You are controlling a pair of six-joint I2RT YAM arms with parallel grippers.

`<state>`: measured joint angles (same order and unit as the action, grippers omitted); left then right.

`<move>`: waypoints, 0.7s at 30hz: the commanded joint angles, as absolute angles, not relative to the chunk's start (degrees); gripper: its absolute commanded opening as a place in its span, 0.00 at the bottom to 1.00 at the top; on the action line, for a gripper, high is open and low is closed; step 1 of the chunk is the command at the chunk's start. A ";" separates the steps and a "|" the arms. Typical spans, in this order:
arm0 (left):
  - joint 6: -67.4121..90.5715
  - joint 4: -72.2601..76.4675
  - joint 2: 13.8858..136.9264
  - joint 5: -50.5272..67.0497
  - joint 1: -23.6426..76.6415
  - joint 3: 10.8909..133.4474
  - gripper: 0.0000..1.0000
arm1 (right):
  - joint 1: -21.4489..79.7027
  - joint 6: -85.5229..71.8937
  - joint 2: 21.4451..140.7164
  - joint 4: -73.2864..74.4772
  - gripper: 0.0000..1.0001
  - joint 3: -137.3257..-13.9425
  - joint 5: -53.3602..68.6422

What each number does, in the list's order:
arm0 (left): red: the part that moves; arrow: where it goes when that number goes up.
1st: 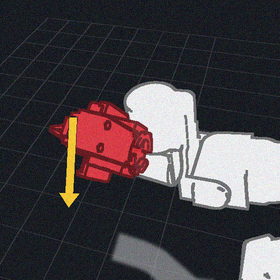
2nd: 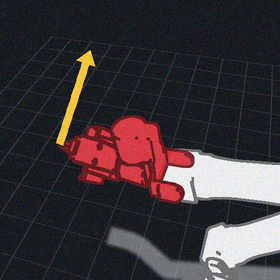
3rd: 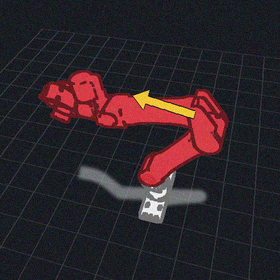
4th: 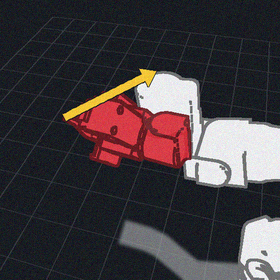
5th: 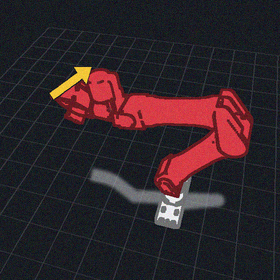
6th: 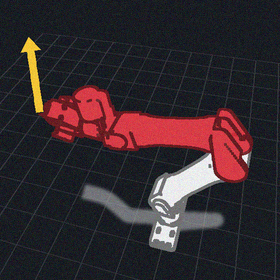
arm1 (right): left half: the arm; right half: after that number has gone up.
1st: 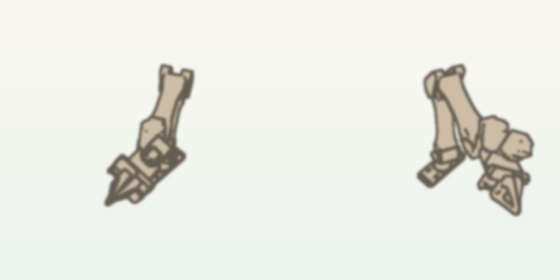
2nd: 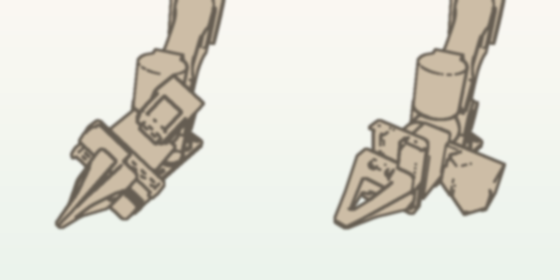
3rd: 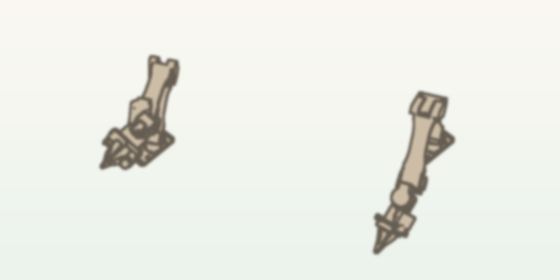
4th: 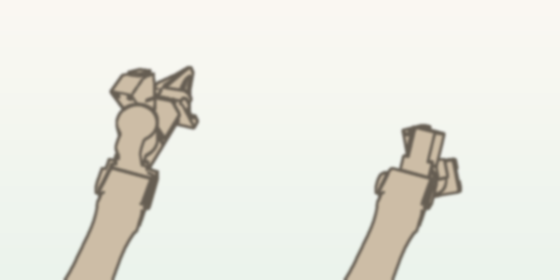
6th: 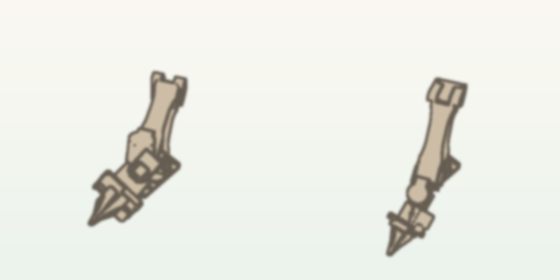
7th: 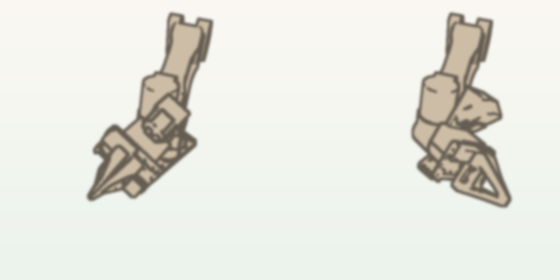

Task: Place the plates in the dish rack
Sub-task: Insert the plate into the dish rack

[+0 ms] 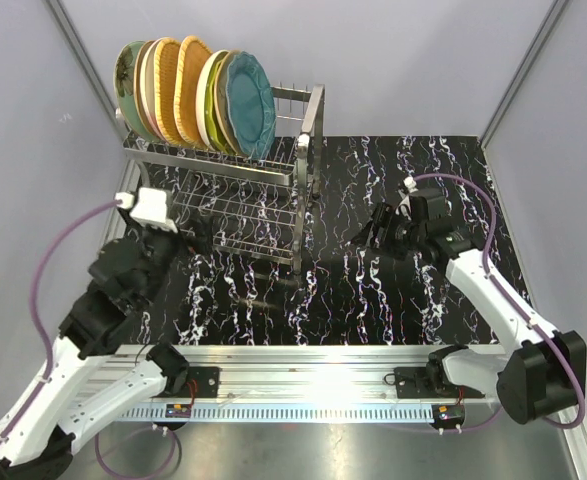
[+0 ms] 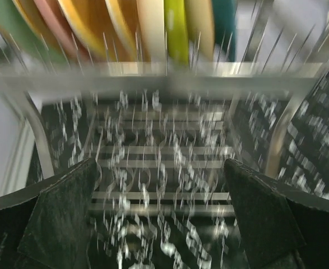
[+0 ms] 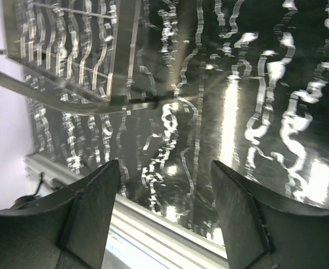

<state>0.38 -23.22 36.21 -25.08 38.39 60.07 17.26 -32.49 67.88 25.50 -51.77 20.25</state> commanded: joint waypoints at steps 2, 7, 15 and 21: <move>4.83 -23.38 30.87 -27.42 38.23 51.26 0.99 | 17.49 -29.18 63.12 30.40 0.75 -55.98 11.70; 4.83 -23.38 26.64 -30.49 38.23 45.27 0.99 | 17.49 -26.72 60.30 33.57 0.76 -58.09 2.83; 6.15 -24.87 24.17 -35.94 38.23 42.45 0.99 | 17.58 -28.21 56.87 33.58 0.78 -58.27 -10.80; 6.24 -24.00 22.50 -36.38 38.23 41.48 0.99 | 17.58 -26.72 54.32 30.59 0.79 -56.43 -16.61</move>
<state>5.30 -26.89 23.09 -34.13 38.39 41.85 17.26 -28.40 56.16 32.84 -55.92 -10.41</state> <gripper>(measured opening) 0.987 0.788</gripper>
